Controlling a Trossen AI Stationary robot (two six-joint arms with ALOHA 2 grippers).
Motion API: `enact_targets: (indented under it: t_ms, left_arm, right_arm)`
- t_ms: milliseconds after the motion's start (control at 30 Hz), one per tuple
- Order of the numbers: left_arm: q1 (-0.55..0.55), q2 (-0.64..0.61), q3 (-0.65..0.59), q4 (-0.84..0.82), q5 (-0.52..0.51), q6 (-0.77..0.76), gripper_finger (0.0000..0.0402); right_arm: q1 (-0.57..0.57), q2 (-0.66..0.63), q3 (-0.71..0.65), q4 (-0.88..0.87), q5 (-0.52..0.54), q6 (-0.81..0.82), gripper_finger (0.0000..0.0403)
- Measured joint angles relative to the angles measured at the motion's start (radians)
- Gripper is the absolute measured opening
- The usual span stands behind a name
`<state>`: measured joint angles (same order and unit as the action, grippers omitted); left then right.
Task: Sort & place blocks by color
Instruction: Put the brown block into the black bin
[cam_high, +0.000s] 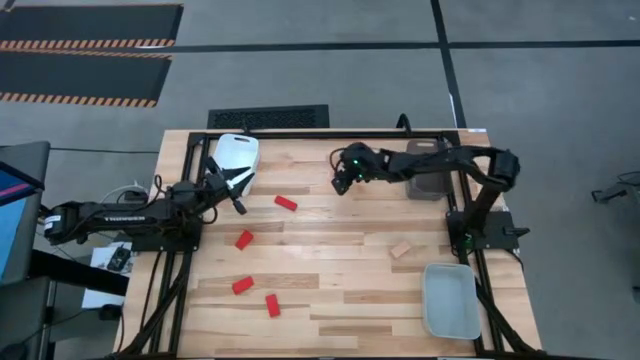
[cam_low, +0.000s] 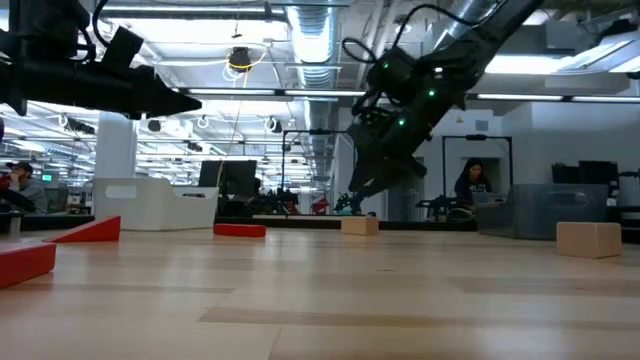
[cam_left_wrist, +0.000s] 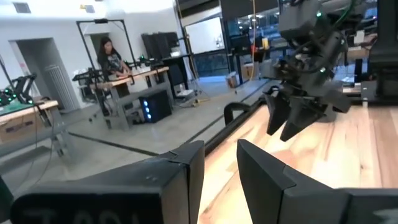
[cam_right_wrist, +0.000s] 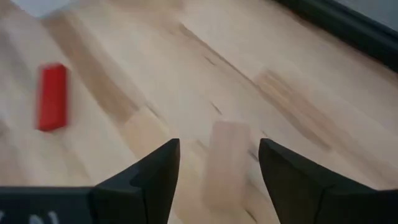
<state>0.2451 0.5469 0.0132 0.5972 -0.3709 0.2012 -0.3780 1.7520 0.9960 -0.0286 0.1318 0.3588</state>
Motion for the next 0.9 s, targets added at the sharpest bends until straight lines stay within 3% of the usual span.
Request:
enact_targets:
  t_ms: [233, 467, 667, 800, 900]
  left_arm:
    - [0.0, 0.046, 0.002, 0.074, 0.001, 0.041, 0.0089]
    - [0.003, 0.108, 0.003, 0.179, -0.001, 0.106, 0.0089]
    - [0.043, 0.192, 0.003, 0.321, 0.009, 0.128, 0.0089]
    - [0.082, 0.272, 0.004, 0.436, 0.07, 0.126, 0.0089]
    - [0.106, 0.341, 0.004, 0.521, 0.113, 0.118, 0.0089]
  right_arm:
    - [-0.005, 0.104, 0.05, -0.029, -0.001, 0.028, 0.0246]
    - [-0.006, 0.119, 0.051, -0.073, 0.0, 0.036, 0.0235]
    - [-0.006, 0.102, 0.053, -0.134, 0.0, 0.033, 0.0148]
    - [-0.011, 0.095, 0.058, -0.207, 0.001, 0.026, 0.0072]
    - [-0.011, 0.066, 0.054, -0.264, 0.005, 0.028, 0.0038]
